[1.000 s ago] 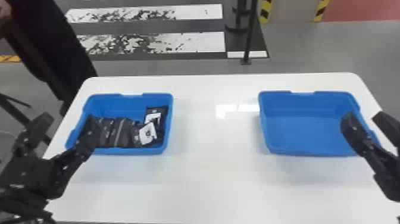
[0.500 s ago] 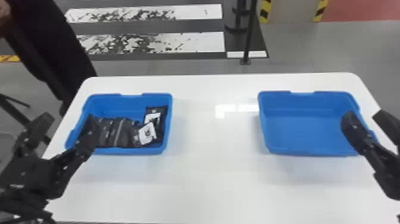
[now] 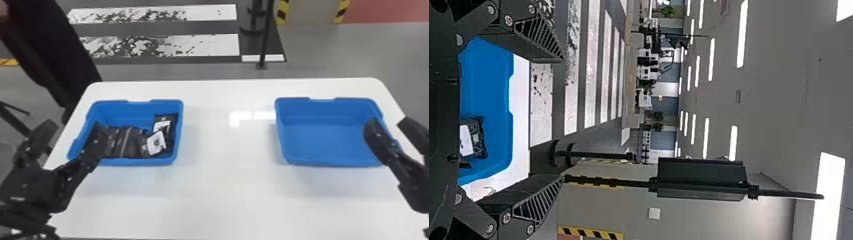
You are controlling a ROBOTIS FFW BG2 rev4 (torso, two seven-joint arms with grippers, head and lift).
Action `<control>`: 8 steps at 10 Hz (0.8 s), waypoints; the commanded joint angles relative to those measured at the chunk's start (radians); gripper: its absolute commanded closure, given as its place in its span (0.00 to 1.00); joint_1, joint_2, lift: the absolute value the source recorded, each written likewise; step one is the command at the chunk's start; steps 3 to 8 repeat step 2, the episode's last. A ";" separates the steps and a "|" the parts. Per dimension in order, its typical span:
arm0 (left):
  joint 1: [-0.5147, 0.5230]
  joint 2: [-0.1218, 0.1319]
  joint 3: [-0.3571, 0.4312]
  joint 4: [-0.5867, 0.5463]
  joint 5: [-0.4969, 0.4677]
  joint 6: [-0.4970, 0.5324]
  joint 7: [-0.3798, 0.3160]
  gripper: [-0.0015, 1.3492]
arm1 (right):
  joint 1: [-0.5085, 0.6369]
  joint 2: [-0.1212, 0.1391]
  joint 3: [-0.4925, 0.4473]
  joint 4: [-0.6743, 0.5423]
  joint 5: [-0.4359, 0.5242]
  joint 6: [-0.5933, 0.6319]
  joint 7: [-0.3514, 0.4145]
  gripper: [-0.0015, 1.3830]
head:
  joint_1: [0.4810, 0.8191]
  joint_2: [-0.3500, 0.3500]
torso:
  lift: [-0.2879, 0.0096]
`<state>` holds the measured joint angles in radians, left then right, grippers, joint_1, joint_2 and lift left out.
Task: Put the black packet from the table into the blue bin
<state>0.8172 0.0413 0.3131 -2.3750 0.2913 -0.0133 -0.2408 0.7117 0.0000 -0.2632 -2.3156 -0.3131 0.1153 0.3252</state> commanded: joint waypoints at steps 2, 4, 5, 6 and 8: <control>-0.005 -0.001 -0.002 0.005 0.002 -0.004 0.000 0.16 | 0.000 0.001 0.000 0.000 0.000 0.000 0.000 0.37 | 0.63 0.58 | 0.60; -0.005 -0.001 -0.002 0.005 0.002 -0.004 0.000 0.16 | 0.000 0.001 0.000 0.000 0.000 0.000 0.000 0.37 | 0.63 0.58 | 0.60; -0.005 -0.001 -0.002 0.005 0.002 -0.004 0.000 0.16 | 0.000 0.001 0.000 0.000 0.000 0.000 0.000 0.37 | 0.63 0.58 | 0.60; -0.005 -0.001 -0.002 0.005 0.002 -0.004 0.000 0.16 | 0.000 0.001 0.000 0.000 0.000 0.000 0.000 0.37 | 0.63 0.58 | 0.60; -0.005 -0.001 -0.002 0.005 0.002 -0.004 0.000 0.16 | 0.000 0.001 0.000 0.000 0.000 0.000 0.000 0.37 | 0.63 0.58 | 0.60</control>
